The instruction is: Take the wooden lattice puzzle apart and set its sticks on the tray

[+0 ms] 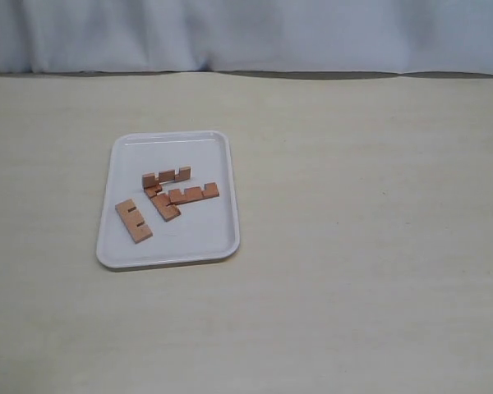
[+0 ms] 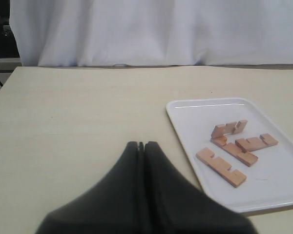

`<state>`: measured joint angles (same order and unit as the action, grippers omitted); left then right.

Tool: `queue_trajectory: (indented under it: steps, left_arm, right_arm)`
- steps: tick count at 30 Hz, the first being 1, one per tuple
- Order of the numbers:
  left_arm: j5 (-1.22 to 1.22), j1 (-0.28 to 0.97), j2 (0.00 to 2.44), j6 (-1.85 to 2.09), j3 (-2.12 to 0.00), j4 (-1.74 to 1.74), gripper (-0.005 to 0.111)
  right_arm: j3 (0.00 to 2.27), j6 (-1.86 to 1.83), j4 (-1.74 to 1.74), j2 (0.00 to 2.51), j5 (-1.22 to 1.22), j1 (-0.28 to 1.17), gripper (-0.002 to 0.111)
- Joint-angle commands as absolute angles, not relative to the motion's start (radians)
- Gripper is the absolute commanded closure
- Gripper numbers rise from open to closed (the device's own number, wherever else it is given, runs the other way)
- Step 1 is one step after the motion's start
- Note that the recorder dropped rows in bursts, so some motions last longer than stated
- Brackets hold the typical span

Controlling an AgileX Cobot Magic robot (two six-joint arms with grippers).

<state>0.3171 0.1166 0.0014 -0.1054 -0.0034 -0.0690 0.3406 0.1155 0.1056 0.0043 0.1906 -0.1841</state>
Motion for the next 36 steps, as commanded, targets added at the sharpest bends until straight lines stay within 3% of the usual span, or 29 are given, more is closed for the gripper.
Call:
queue_trajectory:
  steps: [1, 7, 16, 18, 36]
  left_arm:
    - [0.309, 0.117, 0.0, -0.108, 0.0, -0.07, 0.107]
    - [0.309, 0.117, 0.0, -0.108, 0.0, -0.07, 0.107]
    - [0.309, 0.117, 0.0, -0.108, 0.0, -0.068, 0.107]
    - [0.309, 0.117, 0.0, -0.108, 0.0, -0.068, 0.107]
    - [0.309, 0.117, 0.0, -0.108, 0.0, -0.068, 0.107]
  right_arm:
    - [0.353, 0.119, 0.094, 0.0, 0.212, -0.184, 0.104]
    - [0.331, 0.117, 0.031, 0.0, 0.235, -0.184, 0.104]
    - [0.0, 0.1, 0.038, 0.0, 0.027, -0.184, 0.104]
    - [0.0, 0.1, 0.036, 0.0, 0.13, -0.184, 0.104]
    - [0.0, 0.07, -0.022, 0.0, 0.174, -0.184, 0.104]
